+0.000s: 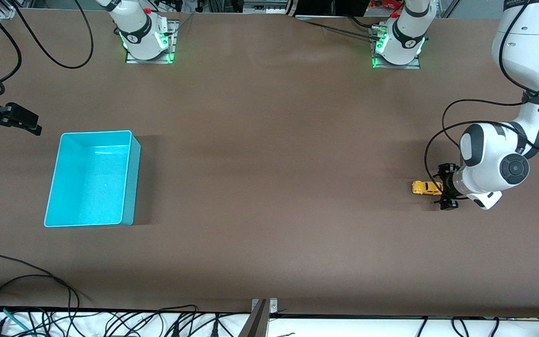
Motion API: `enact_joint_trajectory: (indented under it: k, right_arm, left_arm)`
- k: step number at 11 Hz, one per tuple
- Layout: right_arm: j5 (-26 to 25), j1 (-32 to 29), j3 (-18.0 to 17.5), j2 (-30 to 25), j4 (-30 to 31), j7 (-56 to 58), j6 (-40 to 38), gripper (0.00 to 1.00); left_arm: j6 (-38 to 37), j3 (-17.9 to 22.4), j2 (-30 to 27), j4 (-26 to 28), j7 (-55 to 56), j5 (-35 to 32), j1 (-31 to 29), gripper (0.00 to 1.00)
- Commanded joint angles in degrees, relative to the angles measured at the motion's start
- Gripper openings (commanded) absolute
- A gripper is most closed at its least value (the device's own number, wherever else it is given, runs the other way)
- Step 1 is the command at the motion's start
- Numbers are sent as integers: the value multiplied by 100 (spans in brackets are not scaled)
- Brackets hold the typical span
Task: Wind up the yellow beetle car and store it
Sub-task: 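Close the left gripper on the yellow car's body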
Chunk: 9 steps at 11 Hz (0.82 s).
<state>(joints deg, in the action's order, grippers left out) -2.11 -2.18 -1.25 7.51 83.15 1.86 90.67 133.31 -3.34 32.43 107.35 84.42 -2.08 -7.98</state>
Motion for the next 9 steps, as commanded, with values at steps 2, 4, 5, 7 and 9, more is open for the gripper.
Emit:
enact_joint_trajectory:
  k: [2,4,5,7,9]
  right_arm:
    - [-43,-28,-25,-21,-71,-72,-93,100]
    - [-35,-28,-25,-21,-71,-72,-93,100]
    - [-35,-28,-25,-21,-71,-72,-93,100]
    - [-35,-28,-25,-21,-71,-72,-93,100]
    - [-35,-28,-25,-21,-71,-72,-93,100]
  left_arm:
    - [107,-9,-79,172,197,-144,77,96]
    - [177,-9,0,172,197,-144,78,95]
    - [195,-9,35,163,197,-144,78,94]
    - [213,-9,44,172,206,-144,78,82]
    - [213,-9,44,172,206,-144,86,54]
